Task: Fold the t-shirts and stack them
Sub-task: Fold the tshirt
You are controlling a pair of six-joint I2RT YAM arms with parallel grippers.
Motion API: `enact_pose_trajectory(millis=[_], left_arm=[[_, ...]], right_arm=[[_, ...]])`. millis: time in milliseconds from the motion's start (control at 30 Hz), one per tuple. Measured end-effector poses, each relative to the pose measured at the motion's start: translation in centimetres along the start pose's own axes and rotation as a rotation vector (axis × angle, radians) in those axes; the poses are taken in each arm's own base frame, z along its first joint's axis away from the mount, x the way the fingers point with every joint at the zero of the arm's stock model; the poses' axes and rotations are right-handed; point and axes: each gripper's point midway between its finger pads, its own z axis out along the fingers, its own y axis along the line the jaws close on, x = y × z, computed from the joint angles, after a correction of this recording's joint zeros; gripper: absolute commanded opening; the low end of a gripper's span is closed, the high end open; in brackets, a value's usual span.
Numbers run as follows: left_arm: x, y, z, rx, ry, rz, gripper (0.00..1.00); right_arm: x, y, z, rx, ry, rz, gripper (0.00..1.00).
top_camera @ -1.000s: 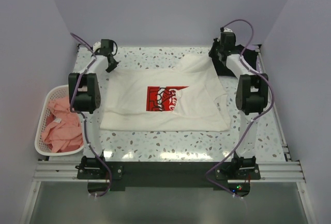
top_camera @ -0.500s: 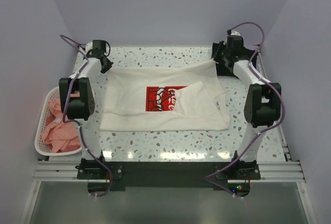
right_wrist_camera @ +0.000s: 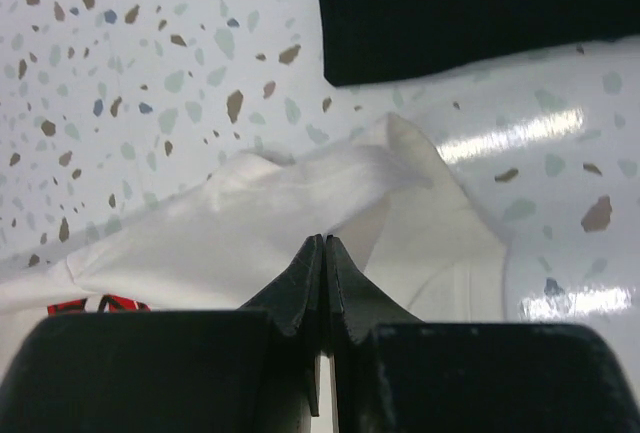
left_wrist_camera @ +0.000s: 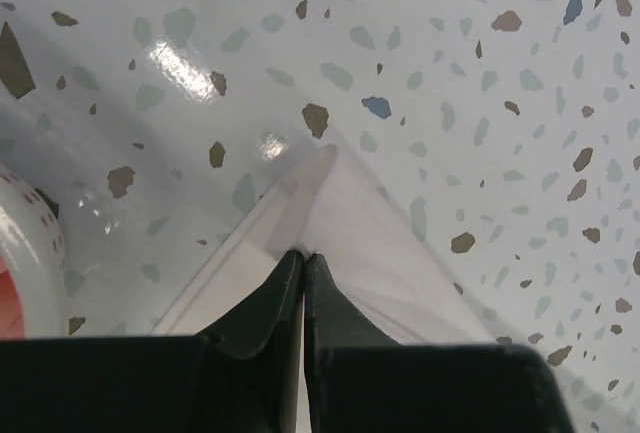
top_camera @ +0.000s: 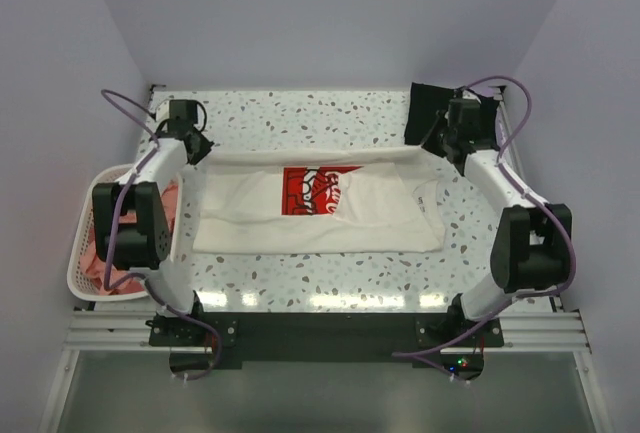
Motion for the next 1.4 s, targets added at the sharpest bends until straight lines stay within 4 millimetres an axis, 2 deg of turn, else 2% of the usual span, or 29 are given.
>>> enact_pose_trajectory(millis=[233,367,600,1000,1167,1233,1333,1400], left_arm=[[2.2,2.3,-1.7,-0.006,0.02,-0.009,0.0],[3.7,3.6,-2.0,-0.027,0.042,-0.013,0.0],[4.2,4.3,-2.5,-0.032,0.047,-0.02,0.0],[4.3,4.4,-2.8,-0.027,0.046,-0.022,0.0],[5.3,5.3,-3.2,-0.035,0.061,-0.021,0.0],[5.9,5.8,-3.2,-0.044,0.071,-0.022,0.0],[7.0,6.6,-3.0,-0.061,0.096,-0.028,0.01],[8.0,7.1,-2.9,-0.071,0.119,-0.031,0.15]], right_arm=[[5.6,-3.2,-2.5,0.067,0.083,0.034,0.02],[7.8,-4.2,-3.6,0.078,0.109,0.049,0.02],[8.9,-4.3,-5.4,0.051,0.104,0.059,0.03],[10.2,-4.1,-6.5,0.007,0.127,0.064,0.03],[11.2,-4.5,-6.9,0.008,0.137,0.064,0.03],[11.6,-4.7,-7.1,0.011,0.144,0.064,0.07],[12.6,-5.2,-7.2,0.018,0.159,0.068,0.23],[13.5,-5.6,-7.2,0.024,0.179,0.071,0.32]])
